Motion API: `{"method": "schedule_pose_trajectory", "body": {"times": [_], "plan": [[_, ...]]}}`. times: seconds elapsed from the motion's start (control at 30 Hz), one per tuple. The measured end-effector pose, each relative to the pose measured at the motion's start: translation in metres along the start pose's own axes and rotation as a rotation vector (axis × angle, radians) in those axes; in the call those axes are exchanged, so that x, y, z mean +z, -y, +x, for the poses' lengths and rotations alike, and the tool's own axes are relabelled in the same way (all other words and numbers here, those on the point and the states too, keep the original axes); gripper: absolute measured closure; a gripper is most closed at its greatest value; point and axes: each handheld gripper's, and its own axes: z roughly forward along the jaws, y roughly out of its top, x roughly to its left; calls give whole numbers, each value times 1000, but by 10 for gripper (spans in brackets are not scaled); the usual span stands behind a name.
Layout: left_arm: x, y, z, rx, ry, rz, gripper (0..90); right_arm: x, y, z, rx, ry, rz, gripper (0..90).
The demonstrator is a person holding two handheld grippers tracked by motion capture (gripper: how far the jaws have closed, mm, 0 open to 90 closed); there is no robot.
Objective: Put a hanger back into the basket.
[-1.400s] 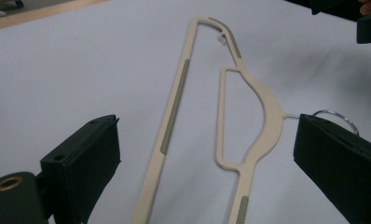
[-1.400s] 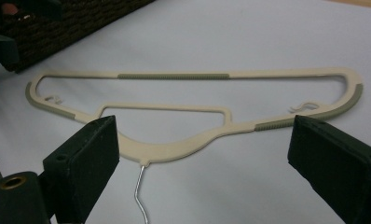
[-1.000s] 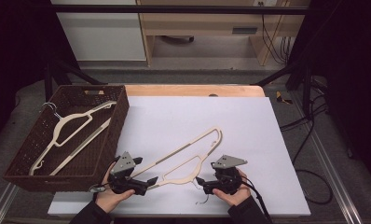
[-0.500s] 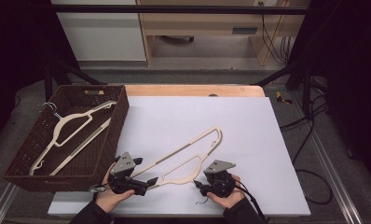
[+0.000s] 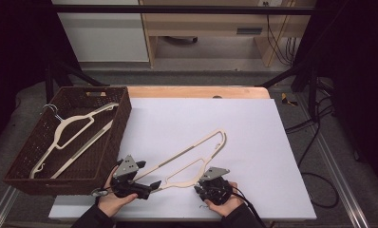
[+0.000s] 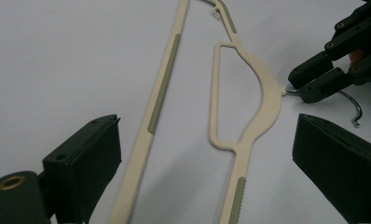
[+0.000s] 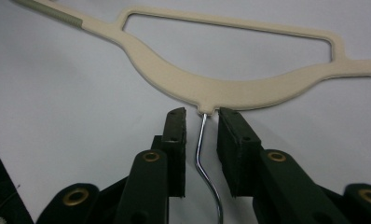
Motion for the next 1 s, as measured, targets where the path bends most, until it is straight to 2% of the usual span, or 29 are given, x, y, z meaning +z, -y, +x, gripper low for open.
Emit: {"method": "schedule_pose_trajectory", "body": {"times": [0.13,0.3,0.33,0.47,0.5,0.53,0.67,0.7,0.83,0.87,0.9,0.93,1.0], "plan": [[-1,0,1,-2,-6,-11,77,0,-2,4,5,26,20,822],[-1,0,1,-3,-9,-7,77,1,-5,9,5,51,48,870],[-1,0,0,0,-8,-5,77,1,-5,9,16,57,51,876],[0,-1,-1,4,-5,-5,78,0,-5,5,80,22,48,886],[0,-2,-2,6,-4,-4,78,1,-5,3,82,18,47,887],[1,-2,-2,7,-4,-4,79,0,-6,3,119,8,50,888],[3,-5,-6,22,3,0,82,0,-7,1,133,7,61,889],[3,-6,-7,26,6,2,83,-1,-8,2,149,10,59,889],[11,-11,-14,53,29,24,93,-7,-11,-2,125,12,41,891],[14,-13,-17,67,34,34,94,-8,-12,-3,122,11,38,891],[17,-15,-19,80,37,42,97,-10,-14,-3,141,10,40,891],[20,-17,-21,93,40,51,104,-11,-15,-4,119,10,40,891],[26,-20,-25,110,53,70,113,-12,-16,-4,119,10,39,891]]}}
